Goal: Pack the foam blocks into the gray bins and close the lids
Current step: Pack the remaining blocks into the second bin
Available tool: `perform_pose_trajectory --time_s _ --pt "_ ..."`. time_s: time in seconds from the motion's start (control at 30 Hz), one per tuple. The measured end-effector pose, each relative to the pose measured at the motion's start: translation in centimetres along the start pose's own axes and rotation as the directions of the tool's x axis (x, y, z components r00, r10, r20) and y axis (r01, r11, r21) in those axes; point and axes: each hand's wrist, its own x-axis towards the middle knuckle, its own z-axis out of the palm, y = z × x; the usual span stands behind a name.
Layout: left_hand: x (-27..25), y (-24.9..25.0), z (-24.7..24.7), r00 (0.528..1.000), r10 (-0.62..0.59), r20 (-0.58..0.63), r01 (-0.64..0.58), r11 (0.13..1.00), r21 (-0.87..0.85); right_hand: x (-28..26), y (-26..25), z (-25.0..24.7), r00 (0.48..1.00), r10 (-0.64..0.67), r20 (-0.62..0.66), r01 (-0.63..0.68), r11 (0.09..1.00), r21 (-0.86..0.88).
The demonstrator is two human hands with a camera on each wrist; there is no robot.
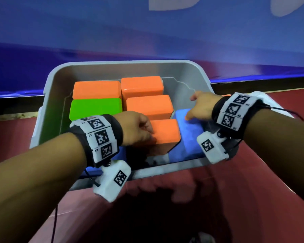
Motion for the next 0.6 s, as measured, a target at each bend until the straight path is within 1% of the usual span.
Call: perform_pose_trajectory --time_s 0.07,0.17,0.37,0.47,0.53,0.6 --pt "0.2 0.3 0.9 1.000 -0.009 0.014 0.009 1.000 -0.016 -0.1 0.8 1.0 0.994 0.046 0.100 -0.041 0.998 -0.053" --pt "0.4 0.7 1.8 0.999 -0.010 0.031 0.009 0.999 0.031 -0.2 0.5 3.4 0.980 0.051 0.192 -0.033 0.995 -0.096" --pt "0.4 1.1 1.9 0.994 -0.024 0.102 0.009 0.988 0.151 0.4 0.9 4.1 0.958 0.094 0.270 -0.072 0.993 -0.090" --pt "0.6 1.2 1.6 0.998 -0.051 0.046 0.038 0.966 0.257 0.2 1.0 4.1 0.967 0.065 0.247 -0.057 0.998 -0.040" --pt "0.9 0.9 1.5 0.996 -0.085 0.016 0.078 0.961 0.266 0.2 0.6 3.9 0.973 0.048 0.226 -0.037 0.998 -0.052" --pt "1.1 0.6 1.5 0.993 -0.118 -0.005 0.115 0.960 0.255 0.0 0.1 3.9 0.963 0.054 0.262 -0.034 0.996 -0.083"
